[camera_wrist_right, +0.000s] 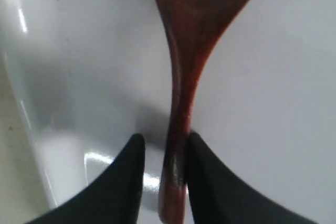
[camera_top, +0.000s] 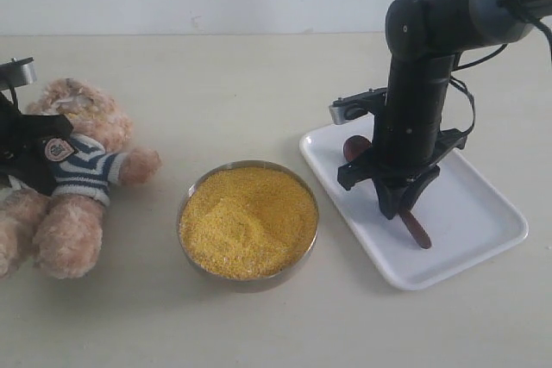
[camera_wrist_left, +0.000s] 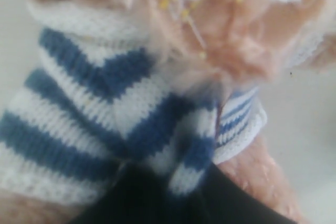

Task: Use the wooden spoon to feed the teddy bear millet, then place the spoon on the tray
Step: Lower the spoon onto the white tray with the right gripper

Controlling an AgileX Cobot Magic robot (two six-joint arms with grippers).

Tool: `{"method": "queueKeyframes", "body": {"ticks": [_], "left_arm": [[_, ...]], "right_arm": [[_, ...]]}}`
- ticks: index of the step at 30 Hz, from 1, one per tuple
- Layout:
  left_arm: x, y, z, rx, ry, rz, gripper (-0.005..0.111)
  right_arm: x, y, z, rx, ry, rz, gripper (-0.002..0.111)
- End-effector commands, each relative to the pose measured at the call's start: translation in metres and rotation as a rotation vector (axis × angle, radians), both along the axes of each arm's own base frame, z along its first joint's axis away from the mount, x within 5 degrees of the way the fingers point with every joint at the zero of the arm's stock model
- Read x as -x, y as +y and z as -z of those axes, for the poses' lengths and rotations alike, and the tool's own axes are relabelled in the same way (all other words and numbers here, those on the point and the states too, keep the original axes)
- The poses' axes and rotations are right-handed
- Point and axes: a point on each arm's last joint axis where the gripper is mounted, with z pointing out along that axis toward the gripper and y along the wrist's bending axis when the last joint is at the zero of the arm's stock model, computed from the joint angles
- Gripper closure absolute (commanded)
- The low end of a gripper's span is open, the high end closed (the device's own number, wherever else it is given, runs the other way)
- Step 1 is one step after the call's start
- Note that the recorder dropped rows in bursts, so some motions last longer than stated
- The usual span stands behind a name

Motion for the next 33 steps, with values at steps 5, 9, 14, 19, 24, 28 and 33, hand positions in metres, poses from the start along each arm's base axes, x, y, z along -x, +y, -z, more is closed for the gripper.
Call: {"method": "queueKeyframes", "body": {"ticks": [5,9,14,19,24,28,33], "left_arm": [[0.001,-0.003,0.006,0.028,0.028,-0.007,0.078],[0.001,-0.003,0.006,0.035,0.027,-0.013,0.064],[0.000,-0.004,0.005,0.049,0.025,-0.024,0.063],[0.000,-0.005,0.001,0.055,0.014,-0.027,0.063],[0.001,-0.005,-0.014,0.050,-0.038,-0.018,0.063],[0.003,-0.005,-0.028,0.044,-0.092,-0.017,0.063],[0.003,-0.005,-0.033,0.040,-0.118,-0.014,0.061]], "right_arm": [[-0.002,-0.003,0.003,0.006,-0.007,0.010,0.078],[-0.002,-0.003,0.003,0.006,-0.007,0.010,0.078],[-0.004,-0.003,-0.004,-0.003,-0.038,0.010,0.078],[-0.005,-0.003,-0.018,-0.015,-0.092,0.011,0.078],[-0.005,-0.004,-0.019,-0.002,-0.096,0.029,0.078],[-0.005,-0.004,-0.026,-0.011,-0.115,0.030,0.078],[-0.004,-0.005,-0.039,-0.026,-0.150,0.033,0.078]]}}
